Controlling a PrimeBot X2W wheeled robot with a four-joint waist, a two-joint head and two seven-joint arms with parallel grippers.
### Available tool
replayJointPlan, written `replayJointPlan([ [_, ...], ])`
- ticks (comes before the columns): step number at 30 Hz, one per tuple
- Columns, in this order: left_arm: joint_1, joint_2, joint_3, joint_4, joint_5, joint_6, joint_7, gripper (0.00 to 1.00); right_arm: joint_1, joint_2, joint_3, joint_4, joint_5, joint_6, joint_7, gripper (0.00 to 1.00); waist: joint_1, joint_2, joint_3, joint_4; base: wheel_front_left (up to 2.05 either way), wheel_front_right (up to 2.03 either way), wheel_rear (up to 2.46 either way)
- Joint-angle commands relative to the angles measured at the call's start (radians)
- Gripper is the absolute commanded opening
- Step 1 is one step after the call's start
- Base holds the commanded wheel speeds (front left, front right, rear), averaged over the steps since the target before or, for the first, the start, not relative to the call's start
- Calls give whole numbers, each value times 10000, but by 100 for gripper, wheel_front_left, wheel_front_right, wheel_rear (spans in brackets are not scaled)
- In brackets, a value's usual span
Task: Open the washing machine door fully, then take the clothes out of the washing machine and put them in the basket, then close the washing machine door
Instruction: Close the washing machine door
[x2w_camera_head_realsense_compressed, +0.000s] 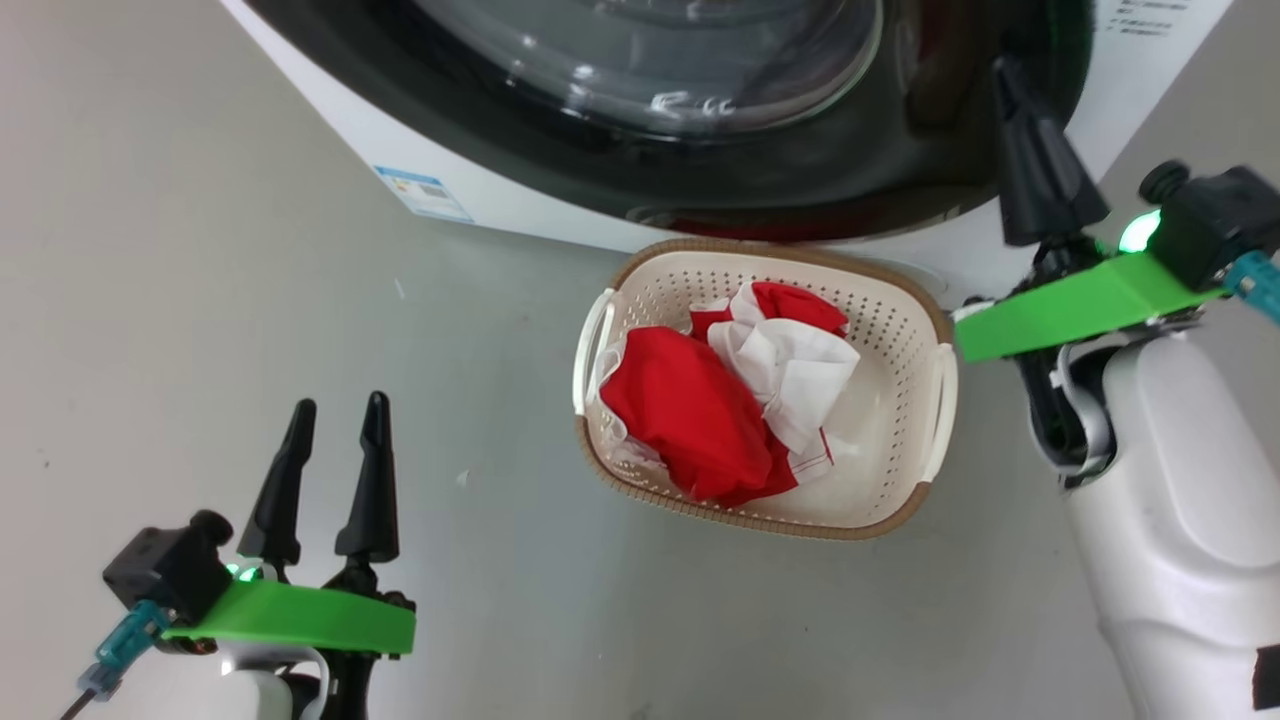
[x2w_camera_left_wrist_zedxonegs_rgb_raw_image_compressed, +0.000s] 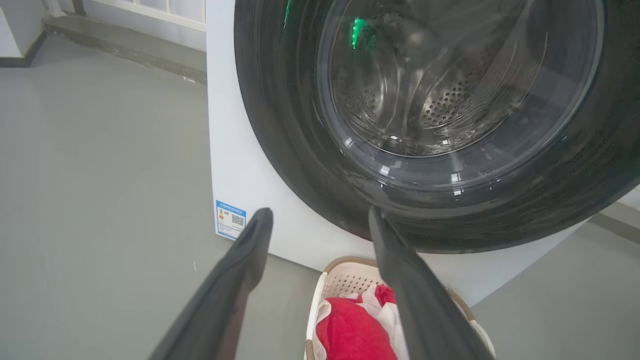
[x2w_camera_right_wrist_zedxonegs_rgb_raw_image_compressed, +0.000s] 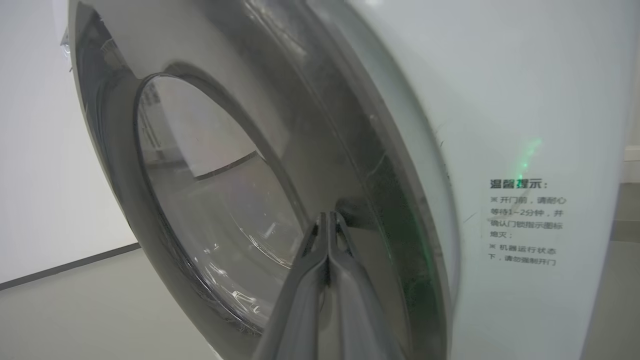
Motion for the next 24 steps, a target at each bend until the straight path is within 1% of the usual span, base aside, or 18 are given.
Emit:
replayJointPlan([
  [1, -209, 186, 265, -275, -98, -56, -51, 100, -410, 122, -18, -225, -129, 33, -63, 0, 0, 0, 225, 172, 0, 0, 0],
  [7, -352, 172, 156, -294, -134, -56, -51, 100, -908, 122, -468, -200, -248, 33, -63, 0, 0, 0, 455, 300, 0, 0, 0],
  [13, -457, 166, 86, -268, -133, -56, -51, 100, -1189, 122, -672, -193, -351, 33, -63, 0, 0, 0, 544, 326, 0, 0, 0],
  [18, -379, 163, 102, -191, -76, -56, -51, 100, -1001, 122, -395, -146, -303, 33, -63, 0, 0, 0, 338, 217, 0, 0, 0],
  [23, -268, 215, 85, -110, -35, -56, -51, 100, -402, 122, -94, -188, -149, 33, -63, 0, 0, 0, 16, 57, 0, 0, 0],
  [24, -242, 247, 77, -98, -28, -56, -51, 100, -251, 122, -17, -205, -113, 33, -63, 10, 0, 0, -59, 14, 0, 0, 0],
])
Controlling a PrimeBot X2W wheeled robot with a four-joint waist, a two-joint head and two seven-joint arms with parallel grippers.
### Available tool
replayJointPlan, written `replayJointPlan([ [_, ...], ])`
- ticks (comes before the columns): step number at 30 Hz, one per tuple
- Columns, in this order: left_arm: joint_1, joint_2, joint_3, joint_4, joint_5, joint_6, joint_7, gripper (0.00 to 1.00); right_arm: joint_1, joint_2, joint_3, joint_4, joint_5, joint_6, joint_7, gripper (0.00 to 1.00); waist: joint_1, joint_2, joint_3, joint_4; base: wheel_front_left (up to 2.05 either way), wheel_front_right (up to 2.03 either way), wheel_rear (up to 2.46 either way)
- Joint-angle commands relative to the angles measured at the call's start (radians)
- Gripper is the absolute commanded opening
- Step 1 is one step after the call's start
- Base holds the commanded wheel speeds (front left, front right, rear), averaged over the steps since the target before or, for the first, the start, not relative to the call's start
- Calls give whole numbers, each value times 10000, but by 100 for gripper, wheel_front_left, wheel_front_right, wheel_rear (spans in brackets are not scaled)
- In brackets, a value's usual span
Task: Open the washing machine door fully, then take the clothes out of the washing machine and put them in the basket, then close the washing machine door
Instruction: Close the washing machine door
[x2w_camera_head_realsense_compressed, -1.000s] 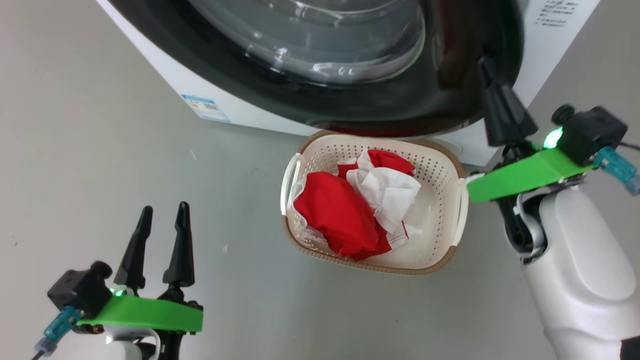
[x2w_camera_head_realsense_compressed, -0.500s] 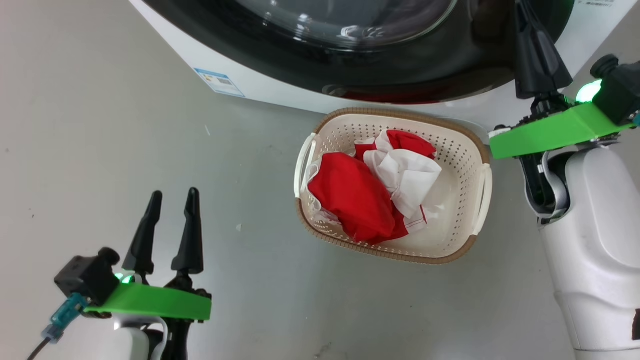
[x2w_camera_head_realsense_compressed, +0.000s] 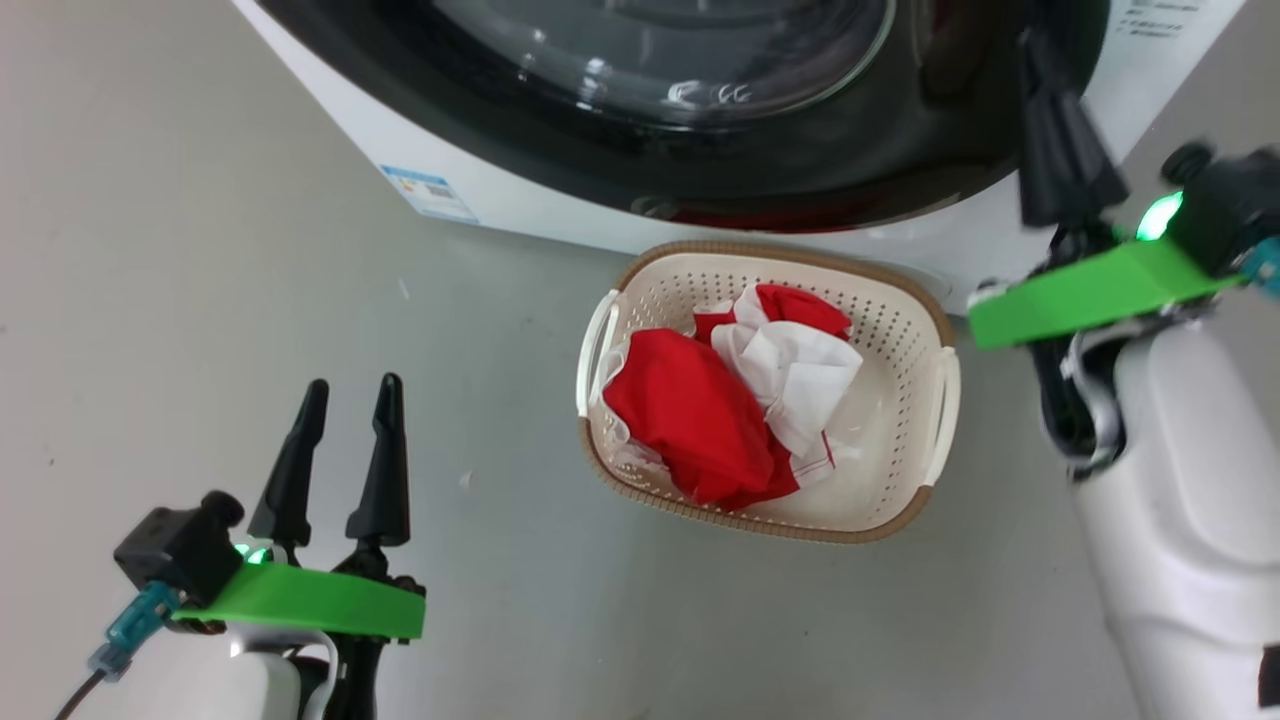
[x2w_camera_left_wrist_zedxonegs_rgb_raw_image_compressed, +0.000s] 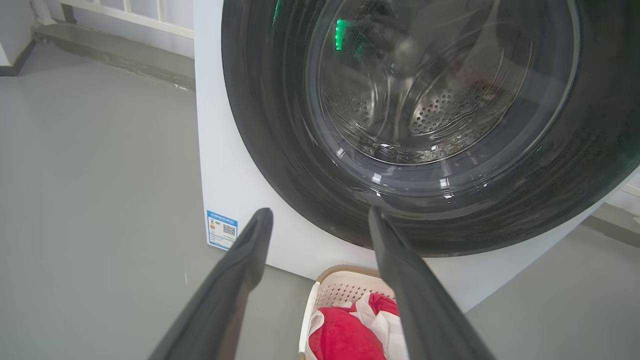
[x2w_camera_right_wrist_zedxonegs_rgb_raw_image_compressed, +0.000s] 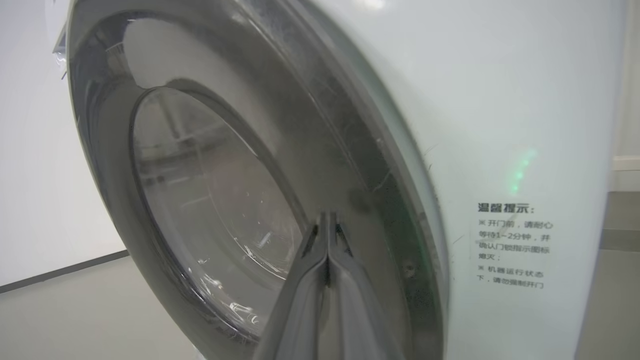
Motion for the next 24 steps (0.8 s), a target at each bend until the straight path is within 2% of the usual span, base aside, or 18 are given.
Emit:
replayJointPlan([
  [1, 156, 312, 300, -165, 1, -56, -51, 100, 392, 174, 336, -280, 87, -9, -61, 20, 0, 0, -233, -164, 0, 0, 0],
  [3, 225, 391, 301, -160, 45, -56, -51, 100, 719, 174, 468, -284, 173, -9, -61, 42, 0, 0, -395, -272, 0, 0, 0],
  [4, 266, 440, 296, -159, 71, -56, -51, 100, 879, 174, 523, -303, 210, -9, -61, 49, 0, 0, -473, -334, 0, 0, 0],
  [5, 299, 493, 290, -146, 97, -56, -51, 100, 1039, 174, 562, -323, 238, -9, -61, 72, 0, 0, -546, -393, 0, 0, 0],
  [6, 352, 619, 258, -102, 147, -56, -51, 100, 1371, 174, 600, -366, 292, -9, -61, 100, 0, 0, -694, -515, 0, 0, 0],
  [24, 873, 1413, 189, -62, 316, -56, -51, 100, 3940, 174, 497, -1056, 583, -9, -61, 100, 0, 0, -1713, -1667, 0, 0, 0],
])
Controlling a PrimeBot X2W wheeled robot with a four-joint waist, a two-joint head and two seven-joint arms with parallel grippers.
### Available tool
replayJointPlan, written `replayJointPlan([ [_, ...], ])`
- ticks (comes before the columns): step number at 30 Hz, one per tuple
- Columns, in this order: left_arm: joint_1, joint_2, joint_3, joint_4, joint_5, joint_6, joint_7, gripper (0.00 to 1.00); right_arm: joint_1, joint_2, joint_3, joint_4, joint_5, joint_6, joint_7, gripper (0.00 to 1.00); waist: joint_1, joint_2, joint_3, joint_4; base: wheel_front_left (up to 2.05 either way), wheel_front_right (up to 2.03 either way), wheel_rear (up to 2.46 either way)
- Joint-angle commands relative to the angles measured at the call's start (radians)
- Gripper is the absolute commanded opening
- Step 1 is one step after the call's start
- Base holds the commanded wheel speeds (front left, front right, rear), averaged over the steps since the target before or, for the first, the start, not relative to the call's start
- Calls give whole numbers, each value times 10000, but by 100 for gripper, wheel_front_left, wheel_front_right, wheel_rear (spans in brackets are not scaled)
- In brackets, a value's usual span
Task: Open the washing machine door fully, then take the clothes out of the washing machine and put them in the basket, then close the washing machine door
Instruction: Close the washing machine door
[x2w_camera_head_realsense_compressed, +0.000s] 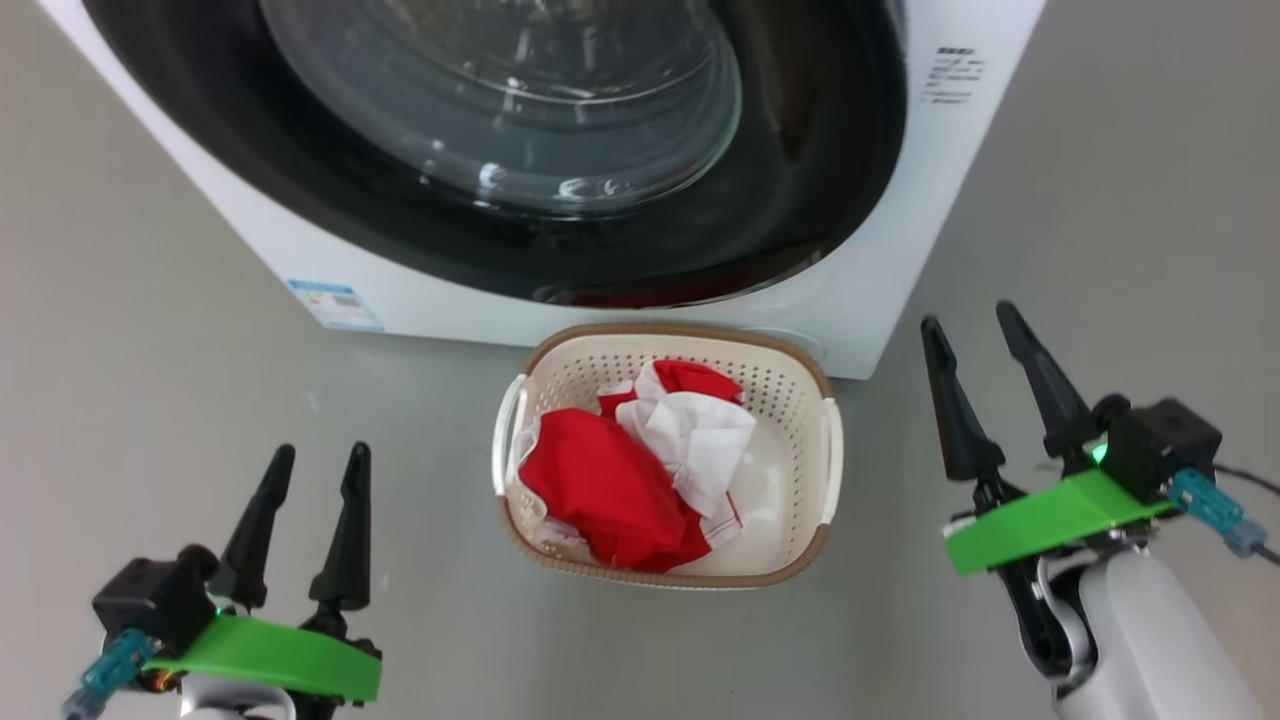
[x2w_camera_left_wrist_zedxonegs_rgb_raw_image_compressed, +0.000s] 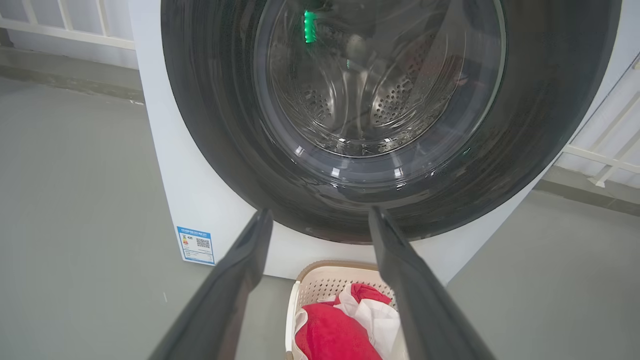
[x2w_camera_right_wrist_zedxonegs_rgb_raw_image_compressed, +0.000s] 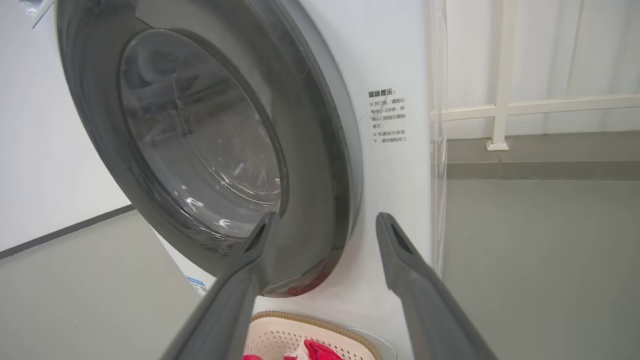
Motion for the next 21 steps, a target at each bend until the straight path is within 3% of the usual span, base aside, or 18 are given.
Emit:
replayJointPlan([
  [1, 122, 350, 342, -251, 114, -56, -51, 100, 282, 84, 132, -302, 84, -9, -63, 100, 0, -1, -273, -288, 0, 0, 0],
  [21, 805, 724, 502, -458, 113, -56, -51, 100, 2246, 84, -734, -706, 89, -9, -63, 100, 0, -1, -875, -1335, 0, 0, 0],
])
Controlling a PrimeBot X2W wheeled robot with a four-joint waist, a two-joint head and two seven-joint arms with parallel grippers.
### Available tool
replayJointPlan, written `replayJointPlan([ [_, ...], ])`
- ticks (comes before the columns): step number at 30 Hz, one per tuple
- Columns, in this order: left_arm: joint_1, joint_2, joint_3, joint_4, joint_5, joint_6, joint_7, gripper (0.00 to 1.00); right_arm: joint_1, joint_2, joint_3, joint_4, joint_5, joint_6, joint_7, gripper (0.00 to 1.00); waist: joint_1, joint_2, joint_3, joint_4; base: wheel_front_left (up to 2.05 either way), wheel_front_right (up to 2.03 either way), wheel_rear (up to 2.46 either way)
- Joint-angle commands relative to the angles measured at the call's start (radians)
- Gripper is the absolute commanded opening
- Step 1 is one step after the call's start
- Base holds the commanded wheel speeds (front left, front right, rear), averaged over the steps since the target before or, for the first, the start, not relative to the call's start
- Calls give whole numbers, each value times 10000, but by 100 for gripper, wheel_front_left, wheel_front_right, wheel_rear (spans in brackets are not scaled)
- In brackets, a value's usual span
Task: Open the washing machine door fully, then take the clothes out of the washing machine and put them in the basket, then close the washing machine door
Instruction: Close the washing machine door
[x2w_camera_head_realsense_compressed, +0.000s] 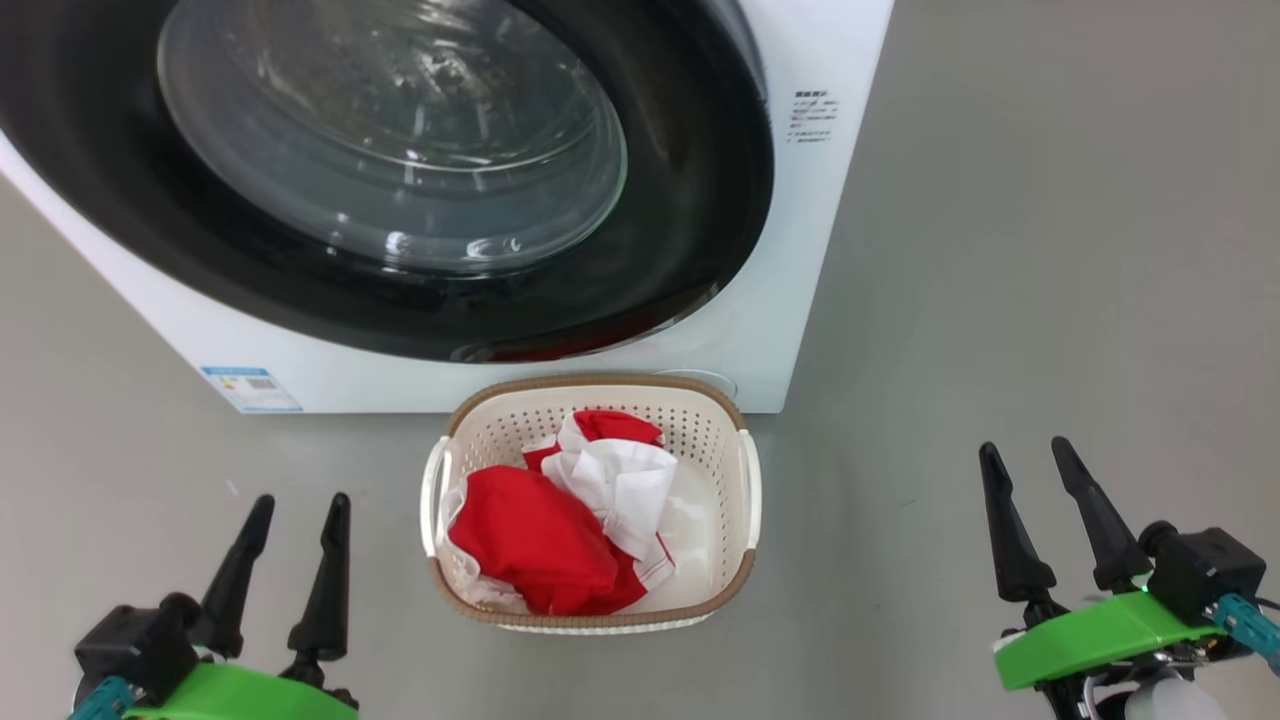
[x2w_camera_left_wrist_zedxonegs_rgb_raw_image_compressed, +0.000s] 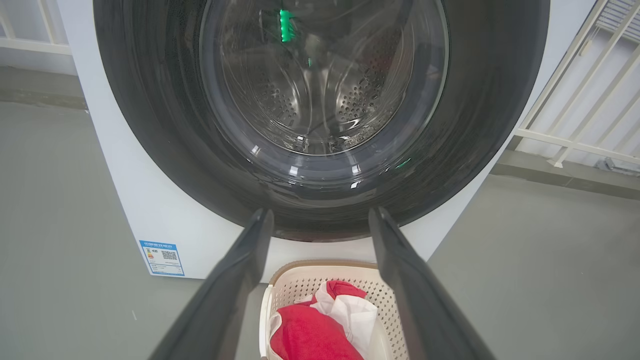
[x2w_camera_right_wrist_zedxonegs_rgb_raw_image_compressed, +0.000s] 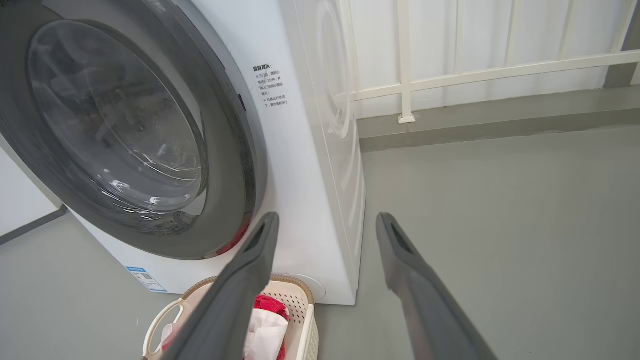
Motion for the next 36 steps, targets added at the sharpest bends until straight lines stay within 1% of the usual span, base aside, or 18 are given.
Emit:
replayJointPlan([
  [1, 23, 312, 390, -252, 36, -56, -51, 100, 36, -10, 172, -270, 4, -9, -63, 100, 0, 0, -119, -118, 0, 0, 0],
  [10, 471, 385, 511, -349, 215, -56, -51, 100, 628, -10, -21, -469, 157, -9, -63, 100, 0, 0, -472, -479, 0, 0, 0],
  [17, 743, 337, 689, -435, 273, -56, -51, 100, 1042, -10, -162, -576, 231, -9, -63, 100, 0, 0, -640, -623, 0, 0, 0],
  [36, 940, 304, 635, -587, 380, -56, -51, 100, 1228, -10, -249, -612, 265, -9, -63, 100, 0, 0, -708, -635, 0, 0, 0],
])
